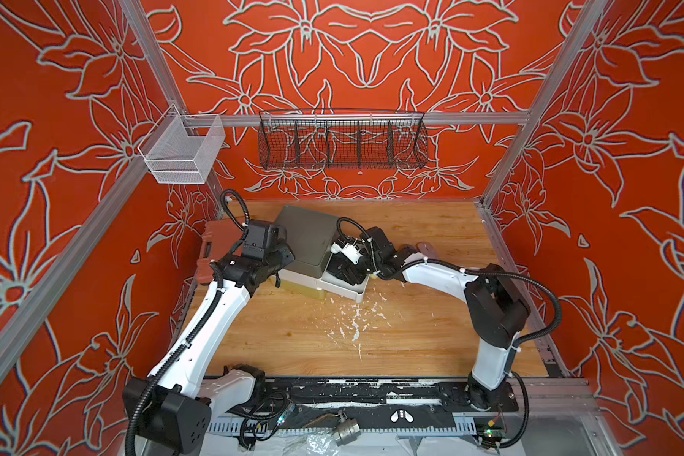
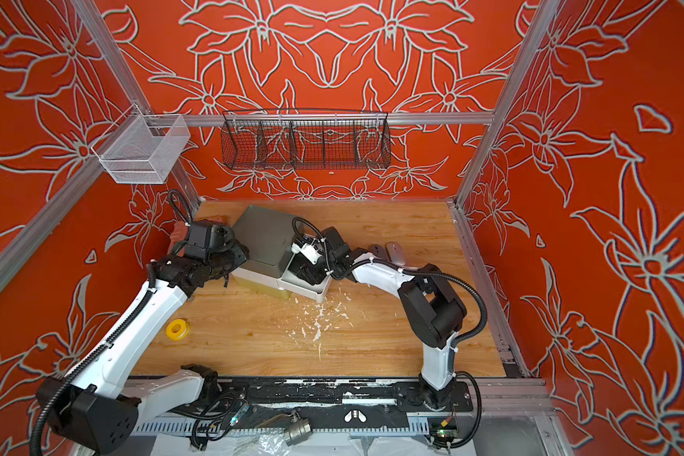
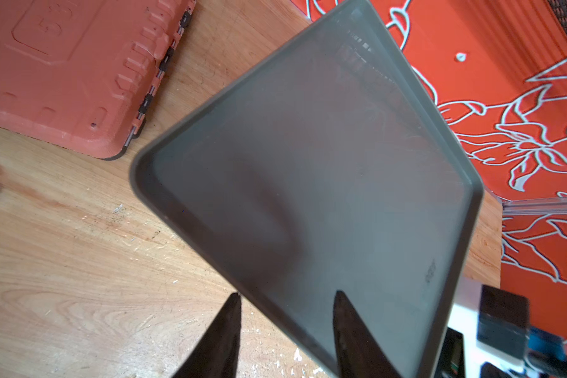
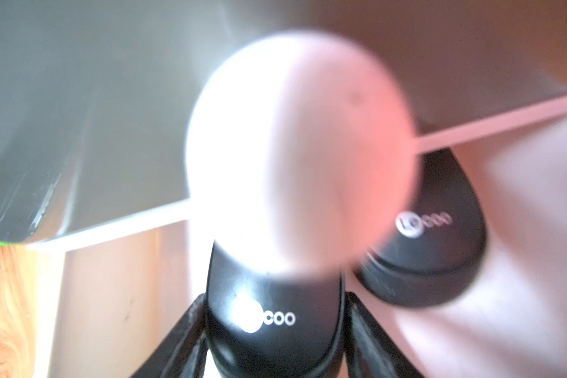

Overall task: Take the mice out of the drawer
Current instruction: Pick up the mouse from the drawer.

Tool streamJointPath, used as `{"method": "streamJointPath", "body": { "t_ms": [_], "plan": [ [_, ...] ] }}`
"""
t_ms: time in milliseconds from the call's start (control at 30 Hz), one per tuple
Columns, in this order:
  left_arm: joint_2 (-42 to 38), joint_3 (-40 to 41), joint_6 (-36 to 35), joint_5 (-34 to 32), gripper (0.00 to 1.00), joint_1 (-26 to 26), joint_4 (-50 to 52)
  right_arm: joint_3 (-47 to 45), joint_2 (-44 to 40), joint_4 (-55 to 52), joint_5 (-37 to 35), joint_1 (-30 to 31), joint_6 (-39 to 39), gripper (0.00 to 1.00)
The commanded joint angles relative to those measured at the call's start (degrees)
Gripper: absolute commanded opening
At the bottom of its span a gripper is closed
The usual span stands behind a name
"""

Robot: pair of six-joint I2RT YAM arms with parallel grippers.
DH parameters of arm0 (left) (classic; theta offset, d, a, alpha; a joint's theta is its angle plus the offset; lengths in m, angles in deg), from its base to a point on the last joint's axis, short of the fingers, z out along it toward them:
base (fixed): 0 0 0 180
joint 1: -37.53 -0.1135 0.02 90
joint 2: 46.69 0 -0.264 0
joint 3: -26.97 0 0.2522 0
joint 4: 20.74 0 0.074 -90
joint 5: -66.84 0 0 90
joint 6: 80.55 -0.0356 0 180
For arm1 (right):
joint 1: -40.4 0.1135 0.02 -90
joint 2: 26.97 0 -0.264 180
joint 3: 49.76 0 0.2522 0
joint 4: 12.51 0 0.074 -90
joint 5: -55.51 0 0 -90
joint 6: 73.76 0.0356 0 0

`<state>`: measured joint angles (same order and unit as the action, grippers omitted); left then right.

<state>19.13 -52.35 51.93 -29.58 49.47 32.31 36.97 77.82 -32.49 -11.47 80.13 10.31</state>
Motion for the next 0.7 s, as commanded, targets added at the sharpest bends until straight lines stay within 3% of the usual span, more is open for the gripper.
{"method": "streamJointPath", "body": {
  "t_ms": [0,467,667],
  "plan": [
    [0.2,-0.3,0.7,-2.0,0.44,-0.3,-0.4,-1.2,-3.8,-1.2,-0.8,-0.5,0.6,0.52],
    [0.4,-2.2,-0.8,-0.7,0.44,-0.3,0.9,-8.5,-13.9,-7.3,-2.9,-2.8,3.6,0.52],
    [0.2,-3.6,-2.3,2.1,0.47,-0.2,1.9,-9.5,-18.4,-8.9,-2.4,-5.9,10.1,0.52]
  ]
}}
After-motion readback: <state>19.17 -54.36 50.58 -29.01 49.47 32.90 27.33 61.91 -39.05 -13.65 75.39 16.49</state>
